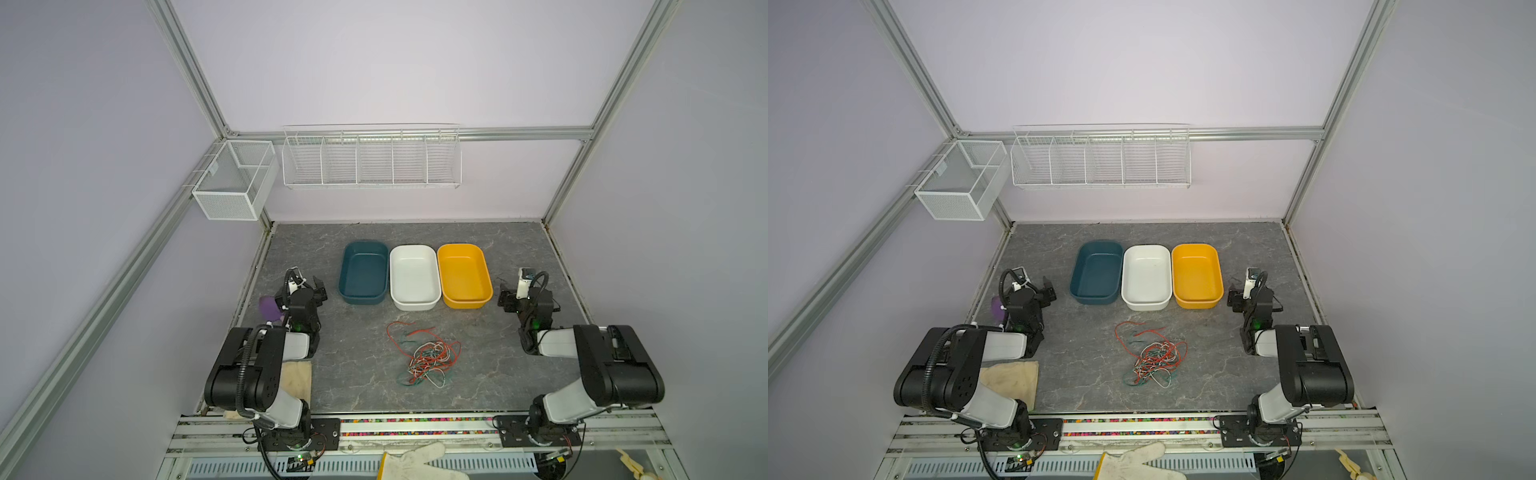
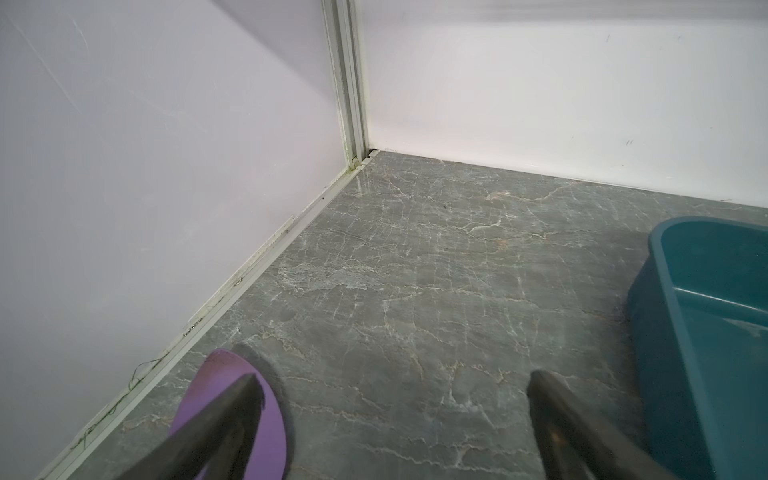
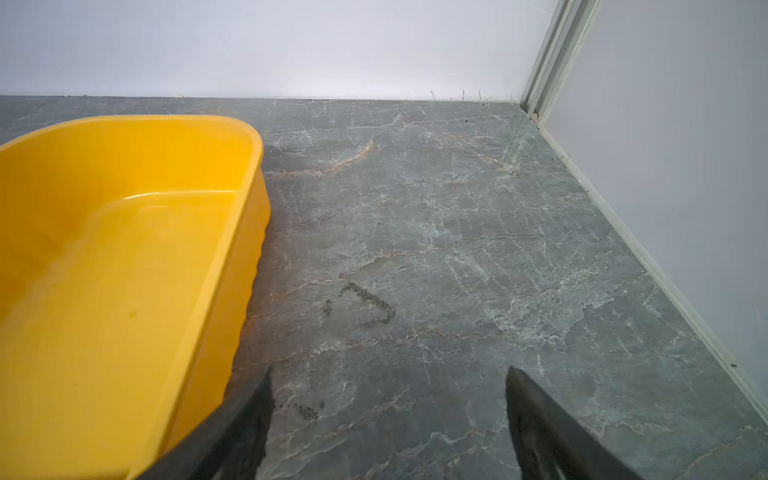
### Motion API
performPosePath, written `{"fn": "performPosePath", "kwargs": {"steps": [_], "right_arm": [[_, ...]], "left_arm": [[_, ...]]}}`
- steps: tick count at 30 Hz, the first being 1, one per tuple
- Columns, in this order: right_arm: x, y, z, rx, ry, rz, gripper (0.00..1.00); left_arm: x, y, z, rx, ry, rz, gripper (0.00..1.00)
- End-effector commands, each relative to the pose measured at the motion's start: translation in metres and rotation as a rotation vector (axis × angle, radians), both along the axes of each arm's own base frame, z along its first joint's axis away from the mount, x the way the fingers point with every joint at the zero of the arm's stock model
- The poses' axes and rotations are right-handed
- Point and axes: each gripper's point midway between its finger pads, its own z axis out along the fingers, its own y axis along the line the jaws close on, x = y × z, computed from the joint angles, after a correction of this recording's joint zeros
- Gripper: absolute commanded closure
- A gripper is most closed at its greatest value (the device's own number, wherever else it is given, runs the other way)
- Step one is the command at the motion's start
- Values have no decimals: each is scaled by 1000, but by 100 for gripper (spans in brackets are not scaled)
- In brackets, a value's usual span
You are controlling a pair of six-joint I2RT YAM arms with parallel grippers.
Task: Untangle the cables
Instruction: 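Raise the right gripper and swing it toward the wire pile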
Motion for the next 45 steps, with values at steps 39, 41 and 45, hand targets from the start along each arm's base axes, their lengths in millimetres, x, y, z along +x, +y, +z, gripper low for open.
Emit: {"fn": "performPosePath", "kwargs": {"steps": [39,41,45], "right_arm": [[-6,16,55,-103,-16,5,12],[-18,29,76,-80,-88,33,12],[-46,57,121,89,-189,130,12]], "left_arm": [[2,2,2,3,-15,3,1],[2,2,3,3,-16,1,1],[2,2,3,3,-16,2,1]]}}
